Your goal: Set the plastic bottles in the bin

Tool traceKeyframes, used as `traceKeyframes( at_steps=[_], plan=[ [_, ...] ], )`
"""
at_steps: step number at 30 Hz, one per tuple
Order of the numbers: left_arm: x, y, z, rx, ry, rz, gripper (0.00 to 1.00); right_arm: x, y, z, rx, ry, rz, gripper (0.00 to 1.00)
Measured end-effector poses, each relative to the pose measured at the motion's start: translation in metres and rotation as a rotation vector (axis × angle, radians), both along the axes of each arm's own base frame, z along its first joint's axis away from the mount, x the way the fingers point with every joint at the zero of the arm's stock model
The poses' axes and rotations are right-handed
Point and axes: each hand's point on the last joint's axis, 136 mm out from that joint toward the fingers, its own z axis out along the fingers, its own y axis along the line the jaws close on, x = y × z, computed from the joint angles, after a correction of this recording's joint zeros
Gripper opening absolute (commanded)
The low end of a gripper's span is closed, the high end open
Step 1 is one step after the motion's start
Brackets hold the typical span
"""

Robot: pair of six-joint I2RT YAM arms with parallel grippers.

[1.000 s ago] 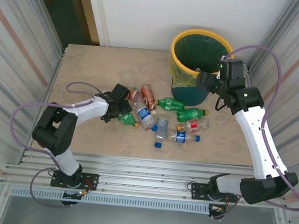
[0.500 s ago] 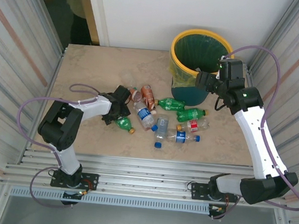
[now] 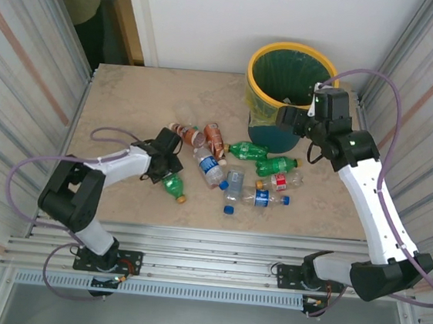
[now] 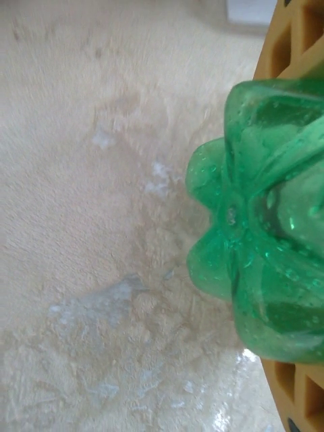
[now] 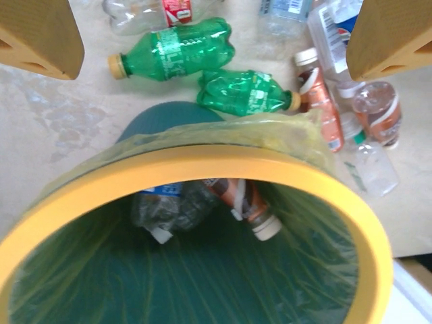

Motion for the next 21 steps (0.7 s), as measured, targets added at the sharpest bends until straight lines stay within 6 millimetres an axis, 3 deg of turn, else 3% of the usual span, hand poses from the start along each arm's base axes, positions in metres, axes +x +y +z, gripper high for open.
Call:
traceKeyframes(
  at_steps=[11,17,21],
  plan=[
    [0.003,0.001,0.079,-0.162,-0.247,-0.005,0.53,-0.022,0.071,-0.001,0.155,-0.067,0.287,0.98],
    [0.005,-0.002,0.115,-0.264,-0.357,-0.019,0.53,-0.039,0.131,-0.01,0.201,-0.049,0.477,0.98],
    [0.003,-0.003,0.131,-0.316,-0.413,-0.032,0.53,-0.05,0.171,-0.028,0.215,-0.005,0.592,0.98]
  ],
)
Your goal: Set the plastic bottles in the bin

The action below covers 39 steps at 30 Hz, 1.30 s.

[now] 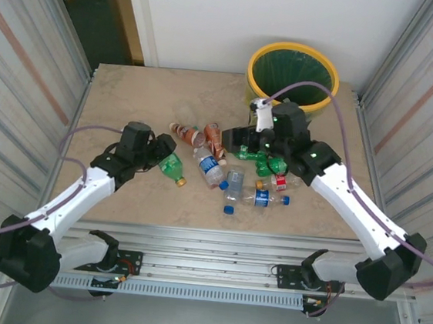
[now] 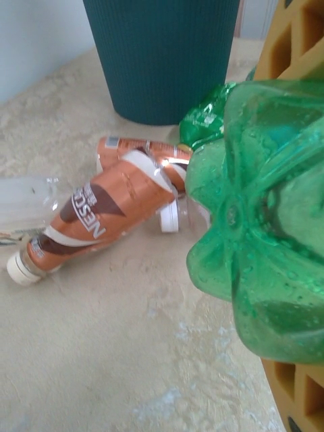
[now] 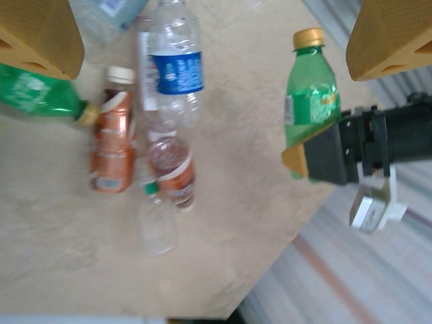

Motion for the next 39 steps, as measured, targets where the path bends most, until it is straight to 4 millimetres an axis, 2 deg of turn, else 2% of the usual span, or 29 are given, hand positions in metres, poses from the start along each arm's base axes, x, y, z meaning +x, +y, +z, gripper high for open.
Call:
traceKeyframes(
  at_steps=[3,9,12,23,30,35,39],
  plan=[
    [-0.001,-0.001,0.009,-0.021,-0.033,-0.007,0.53,-0.012,0.033,-0.017,-0.016,0.021,0.089,0.98],
    [-0.003,0.003,0.032,-0.054,-0.099,-0.003,0.54,-0.05,0.1,-0.054,-0.111,0.033,0.276,0.98],
    [-0.005,0.005,0.042,-0.067,-0.131,0.0,0.54,-0.059,0.122,-0.065,-0.126,0.042,0.327,0.99],
    [-0.01,0.006,0.047,-0.088,-0.152,-0.005,0.54,-0.051,0.158,-0.091,-0.081,0.094,0.362,0.83],
    [-0.011,0.003,0.047,-0.11,-0.153,-0.017,0.55,-0.046,0.183,-0.089,-0.024,0.112,0.396,0.72],
    [-0.011,0.002,0.048,-0.124,-0.151,-0.018,0.56,-0.045,0.19,-0.093,-0.005,0.133,0.41,0.62],
    [-0.012,0.004,0.044,-0.125,-0.143,-0.008,0.61,-0.046,0.192,-0.096,0.001,0.153,0.412,0.51]
  ],
)
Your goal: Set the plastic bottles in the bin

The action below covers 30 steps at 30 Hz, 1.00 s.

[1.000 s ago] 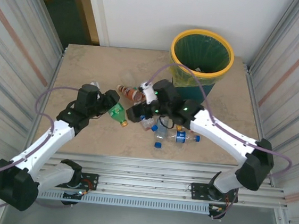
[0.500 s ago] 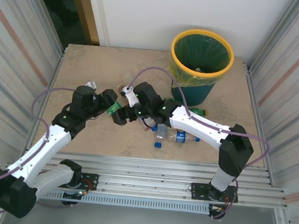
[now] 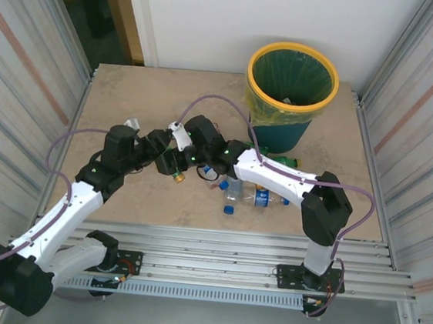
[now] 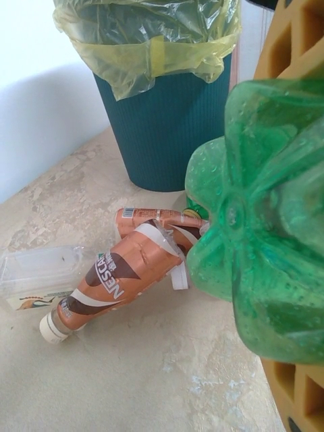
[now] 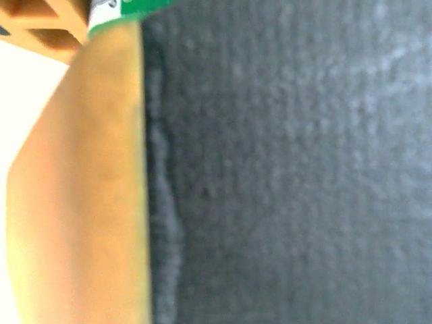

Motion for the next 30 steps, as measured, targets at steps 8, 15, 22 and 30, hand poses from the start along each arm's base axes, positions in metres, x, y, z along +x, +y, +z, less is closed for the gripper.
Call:
traceKeyframes(
  at_steps=[8,15,22,30],
  plan=[
    [-0.001,0.001,0.0,-0.002,-0.005,0.004,0.99,0.001,0.0,0.001,0.003,-0.001,-0.003,0.31],
    [-0.004,0.003,0.011,0.006,-0.075,-0.01,0.99,0.006,-0.004,0.006,0.016,-0.012,-0.018,0.26],
    [-0.019,0.016,0.048,0.018,-0.264,0.005,0.99,0.022,-0.022,0.014,0.013,-0.028,-0.093,0.24],
    [-0.044,0.045,0.077,0.077,-0.454,0.094,0.99,0.042,-0.054,0.034,-0.007,-0.075,-0.204,0.23]
  ],
)
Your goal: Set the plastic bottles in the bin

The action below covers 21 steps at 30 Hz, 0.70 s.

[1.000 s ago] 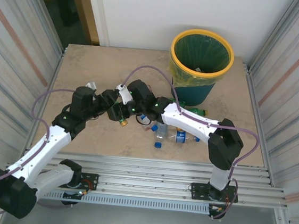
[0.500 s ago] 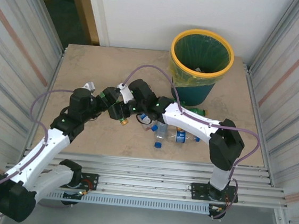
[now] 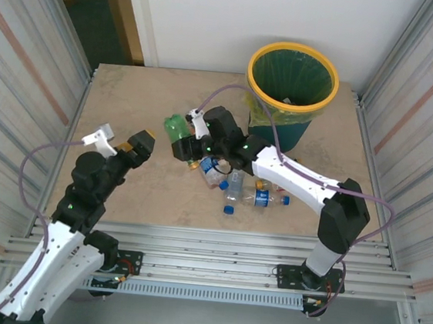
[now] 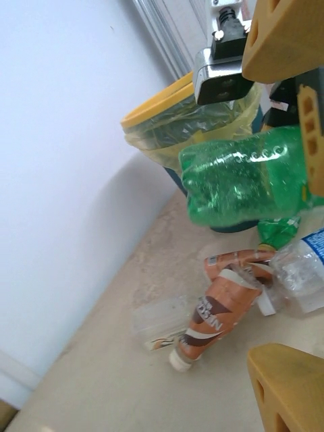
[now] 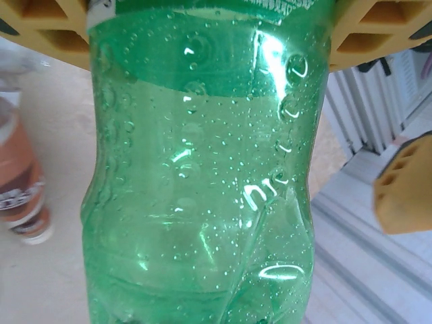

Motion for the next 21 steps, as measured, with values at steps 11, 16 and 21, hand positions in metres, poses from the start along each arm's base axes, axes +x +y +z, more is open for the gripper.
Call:
traceKeyframes(
  at_steps=[11,16,21],
  plan=[
    [-0.017,0.032,0.0,0.047,-0.074,0.141,0.99,0.042,-0.082,0.105,-0.04,-0.242,-0.218,0.23],
    [-0.014,0.034,-0.005,0.06,-0.057,0.154,0.99,0.057,-0.136,0.165,-0.024,-0.38,-0.347,0.22],
    [-0.01,0.032,-0.012,0.071,-0.031,0.153,0.99,0.088,-0.19,0.194,-0.036,-0.437,-0.489,0.22]
  ],
)
